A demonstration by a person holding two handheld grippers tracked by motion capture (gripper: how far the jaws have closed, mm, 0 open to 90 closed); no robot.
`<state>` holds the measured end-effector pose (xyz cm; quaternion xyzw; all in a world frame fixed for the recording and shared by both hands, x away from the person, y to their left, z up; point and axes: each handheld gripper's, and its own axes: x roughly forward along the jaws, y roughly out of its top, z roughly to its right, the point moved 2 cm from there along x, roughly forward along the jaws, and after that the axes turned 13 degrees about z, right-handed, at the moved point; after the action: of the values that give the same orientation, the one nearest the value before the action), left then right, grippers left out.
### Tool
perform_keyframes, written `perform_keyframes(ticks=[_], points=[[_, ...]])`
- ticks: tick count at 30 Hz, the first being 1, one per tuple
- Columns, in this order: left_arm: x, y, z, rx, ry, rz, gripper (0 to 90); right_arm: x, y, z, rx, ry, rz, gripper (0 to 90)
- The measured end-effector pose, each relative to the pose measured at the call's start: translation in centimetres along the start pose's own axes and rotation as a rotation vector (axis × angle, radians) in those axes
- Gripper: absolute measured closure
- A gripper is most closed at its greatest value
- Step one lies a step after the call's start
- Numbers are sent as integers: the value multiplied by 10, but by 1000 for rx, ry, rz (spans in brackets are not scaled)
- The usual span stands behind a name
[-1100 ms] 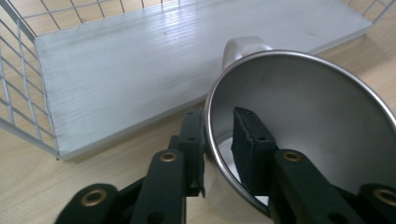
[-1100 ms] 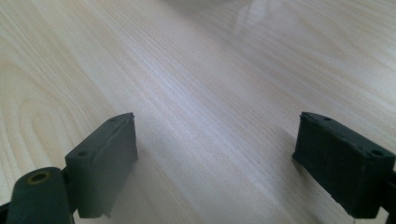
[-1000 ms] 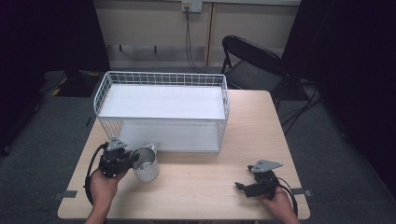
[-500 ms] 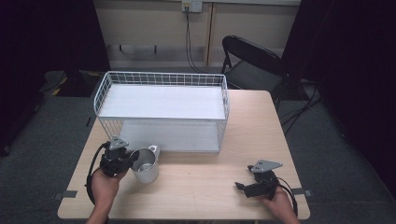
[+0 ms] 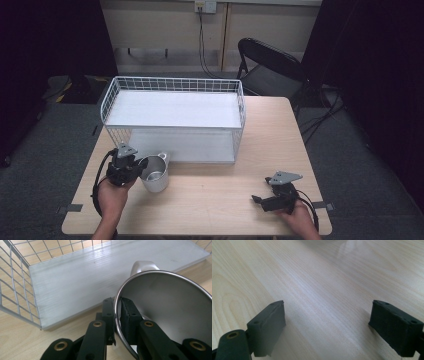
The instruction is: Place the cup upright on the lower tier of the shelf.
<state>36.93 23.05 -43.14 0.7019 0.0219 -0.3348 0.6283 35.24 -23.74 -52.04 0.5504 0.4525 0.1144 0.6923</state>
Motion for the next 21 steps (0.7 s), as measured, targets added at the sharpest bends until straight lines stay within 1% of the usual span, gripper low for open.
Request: perform_keyframes(ticks=[5,11,20,21], points=[[0,5,0,-5,7,15,824,0,0,0,0,0,0,121],[1,12,0,5,17,22,824,0,0,0,0,0,1,121],[4,19,1,1,19,27,824,0,0,0,0,0,1,121],[5,19,1,1,26,29,824,0,0,0,0,-1,1,121]])
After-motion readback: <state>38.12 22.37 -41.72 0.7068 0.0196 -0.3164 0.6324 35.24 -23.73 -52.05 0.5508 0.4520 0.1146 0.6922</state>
